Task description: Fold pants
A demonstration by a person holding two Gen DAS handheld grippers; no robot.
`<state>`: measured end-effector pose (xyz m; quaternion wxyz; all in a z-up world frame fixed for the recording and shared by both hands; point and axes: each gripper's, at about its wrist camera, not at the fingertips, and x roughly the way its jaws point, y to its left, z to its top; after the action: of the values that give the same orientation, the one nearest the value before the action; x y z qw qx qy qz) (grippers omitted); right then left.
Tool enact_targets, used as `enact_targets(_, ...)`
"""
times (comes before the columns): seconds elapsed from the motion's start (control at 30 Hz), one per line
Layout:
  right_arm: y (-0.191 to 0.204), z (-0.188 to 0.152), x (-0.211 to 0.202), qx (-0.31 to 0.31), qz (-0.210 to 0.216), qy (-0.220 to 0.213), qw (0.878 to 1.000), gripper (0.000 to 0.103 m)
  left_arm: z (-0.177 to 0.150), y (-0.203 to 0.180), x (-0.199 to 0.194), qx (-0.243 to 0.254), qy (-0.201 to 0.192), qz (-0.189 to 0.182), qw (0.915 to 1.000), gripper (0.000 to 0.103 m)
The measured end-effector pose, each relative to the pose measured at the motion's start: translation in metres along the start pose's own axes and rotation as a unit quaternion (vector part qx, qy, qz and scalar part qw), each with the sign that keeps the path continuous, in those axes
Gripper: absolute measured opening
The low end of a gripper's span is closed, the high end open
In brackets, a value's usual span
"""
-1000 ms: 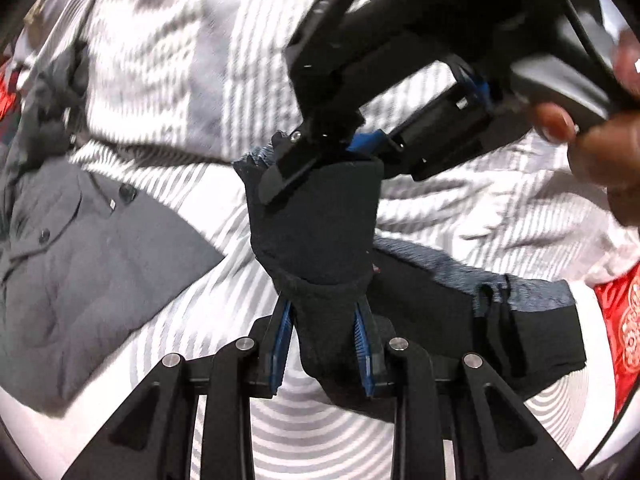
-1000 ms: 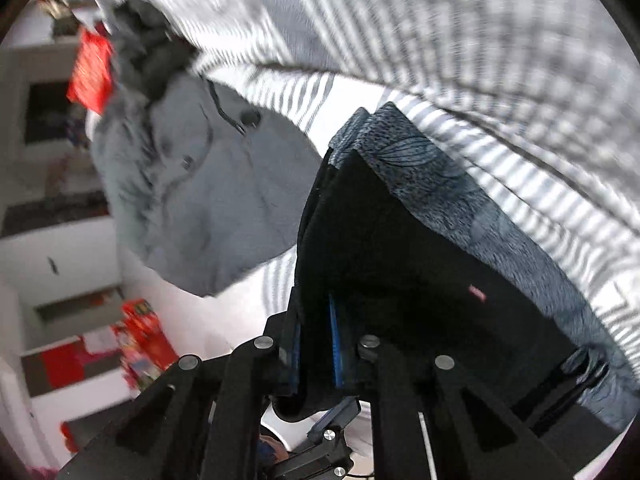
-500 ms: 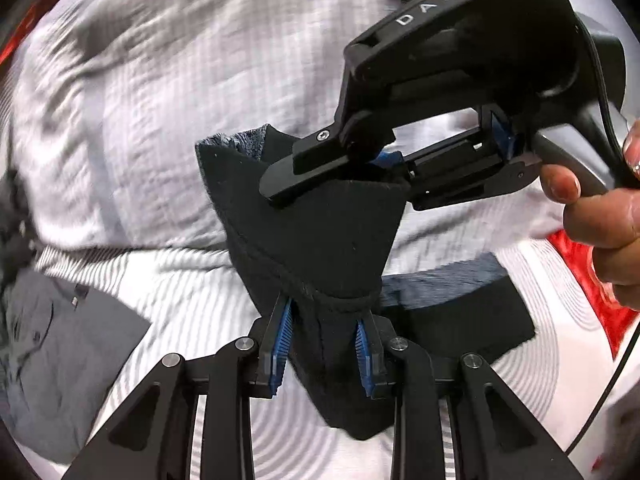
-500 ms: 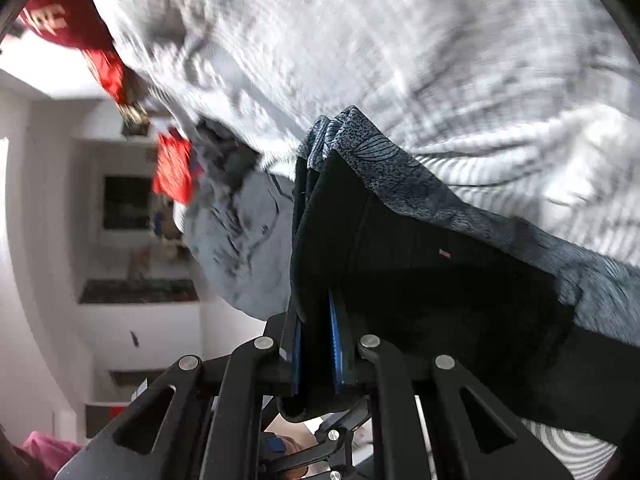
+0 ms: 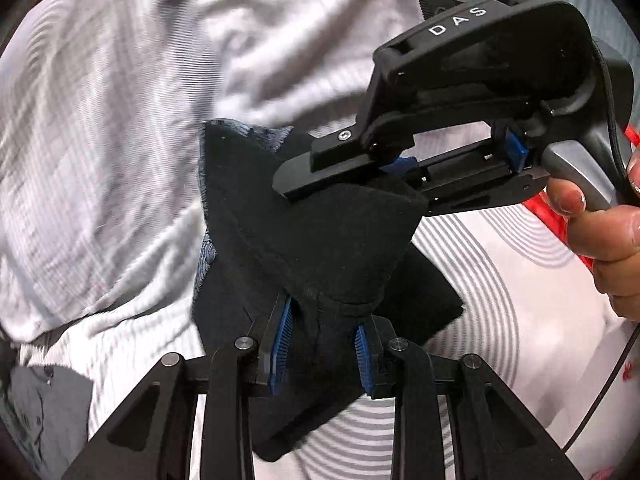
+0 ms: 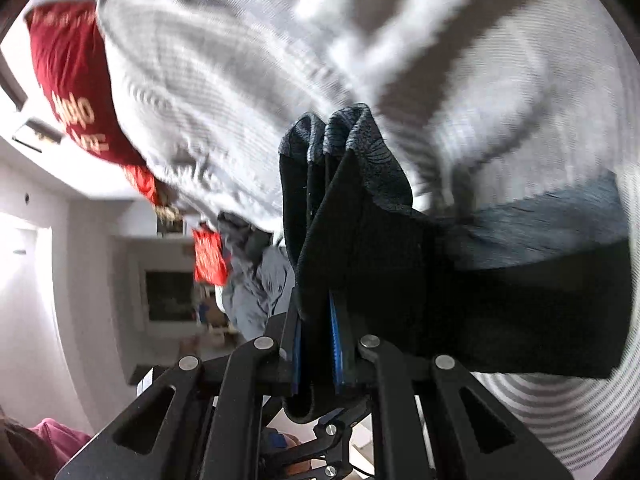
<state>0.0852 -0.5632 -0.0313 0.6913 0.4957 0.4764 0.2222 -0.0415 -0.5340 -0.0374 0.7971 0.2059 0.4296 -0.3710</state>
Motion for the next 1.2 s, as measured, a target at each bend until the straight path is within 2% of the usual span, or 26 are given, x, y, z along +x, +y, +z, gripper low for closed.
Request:
enact_targets(0.17, -0.054, -0.005, -0.041, 0.041, -0.001, -0.030, 0.999, 0.013, 0.002, -0.045, 0.028, 0.033, 0.027, -0.012, 0.9990, 0.030)
enact_targets(0.4, -0.122, -0.015, -0.046, 0.089, -0.023, -0.035, 0.995, 0.012, -0.015, -0.079, 0.071, 0.062, 0.078, -0.006, 0.9950, 0.030)
enact_targets(0.57, -0.142, -0.021, -0.044, 0.103, -0.022, -0.037, 0.994, 0.012, -0.026, -0.090, 0.085, 0.076, 0.094, 0.004, 0.9927, 0.030)
enact_targets(0.7, -0.154, -0.026, -0.041, 0.106, -0.035, -0.038, 0.993, 0.012, -0.032, -0.102, 0.092, 0.096, 0.103, 0.029, 0.9896, 0.031)
enact_targets(0.73, -0.155, -0.027, -0.041, 0.107, -0.042, -0.037, 0.993, 0.012, -0.033, -0.105, 0.093, 0.102, 0.106, 0.038, 0.9884, 0.039)
enact_targets(0.77, -0.158, -0.029, -0.046, 0.105, -0.049, -0.039, 0.992, 0.012, -0.034, -0.106, 0.093, 0.097, 0.109, 0.030, 0.9888, 0.052)
enact_targets(0.9, -0.156, -0.034, -0.058, 0.095, -0.083, -0.032, 0.992, 0.017, -0.036, -0.104, 0.079, 0.081, 0.100, -0.002, 0.9917, 0.055)
enact_targets(0.97, -0.151, -0.035, -0.064, 0.089, -0.116, -0.027, 0.989, 0.025, -0.036, -0.099, 0.071, 0.070, 0.101, -0.009, 0.9924, 0.055)
enact_targets(1.03, -0.145, -0.037, -0.068, 0.080, -0.153, -0.022, 0.985, 0.043, -0.035, -0.086, 0.061, 0.041, 0.104, -0.017, 0.9936, 0.055)
enact_targets(1.07, -0.139, -0.038, -0.071, 0.071, -0.180, -0.019, 0.981, 0.048, -0.034, -0.079, 0.058, 0.028, 0.105, -0.017, 0.9939, 0.055)
enact_targets(1.13, -0.129, -0.041, -0.074, 0.052, -0.229, -0.015, 0.972, 0.067, -0.032, -0.062, 0.052, 0.001, 0.106, -0.008, 0.9944, 0.055)
enact_targets(1.2, -0.117, -0.043, -0.077, 0.030, -0.270, -0.014, 0.962, 0.069, -0.029, -0.043, 0.047, -0.026, 0.105, 0.005, 0.9941, 0.055)
